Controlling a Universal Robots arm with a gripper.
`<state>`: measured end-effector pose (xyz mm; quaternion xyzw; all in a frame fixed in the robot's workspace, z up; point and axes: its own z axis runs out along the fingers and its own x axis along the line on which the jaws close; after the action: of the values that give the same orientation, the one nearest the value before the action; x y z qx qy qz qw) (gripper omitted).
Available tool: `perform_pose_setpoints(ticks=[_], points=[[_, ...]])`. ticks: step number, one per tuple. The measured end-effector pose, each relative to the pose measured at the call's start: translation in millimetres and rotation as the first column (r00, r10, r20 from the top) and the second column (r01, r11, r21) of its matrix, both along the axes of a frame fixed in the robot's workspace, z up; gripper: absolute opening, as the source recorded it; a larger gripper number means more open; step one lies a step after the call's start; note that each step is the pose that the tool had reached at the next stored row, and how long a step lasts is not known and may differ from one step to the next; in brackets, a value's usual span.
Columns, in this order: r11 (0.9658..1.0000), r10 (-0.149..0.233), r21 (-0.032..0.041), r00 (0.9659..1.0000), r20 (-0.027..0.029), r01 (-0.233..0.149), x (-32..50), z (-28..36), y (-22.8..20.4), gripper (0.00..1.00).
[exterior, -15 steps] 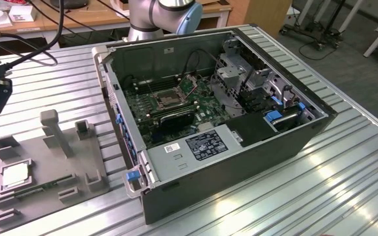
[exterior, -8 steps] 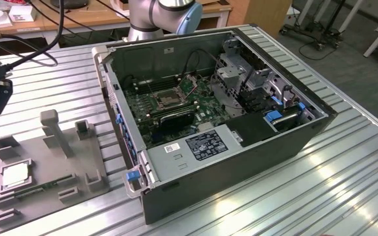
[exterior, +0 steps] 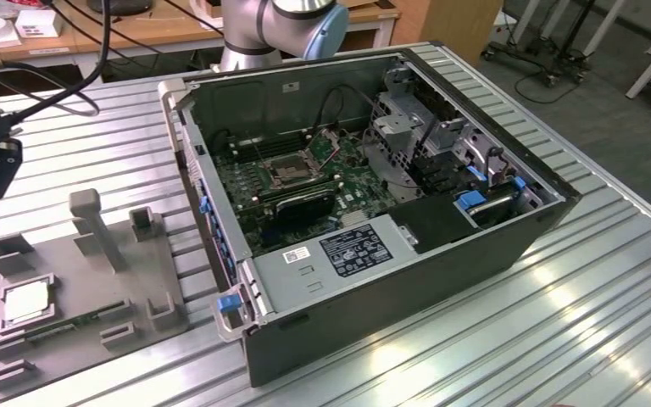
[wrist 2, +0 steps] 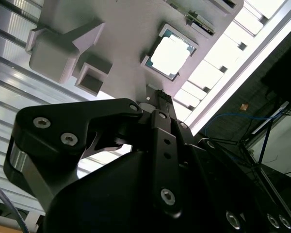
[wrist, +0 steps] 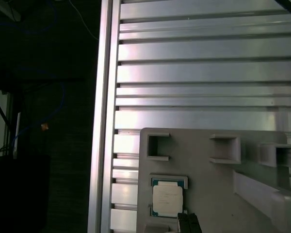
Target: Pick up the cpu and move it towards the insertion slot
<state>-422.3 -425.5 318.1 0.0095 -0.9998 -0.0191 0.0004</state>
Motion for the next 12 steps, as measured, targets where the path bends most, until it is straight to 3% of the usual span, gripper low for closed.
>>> perform_pose_setpoints(ticks=[12], points=[[1.0, 0.0, -0.0001, 1.0, -0.0001, 0.0, -0.8, -3.4, -0.4, 0.11]])
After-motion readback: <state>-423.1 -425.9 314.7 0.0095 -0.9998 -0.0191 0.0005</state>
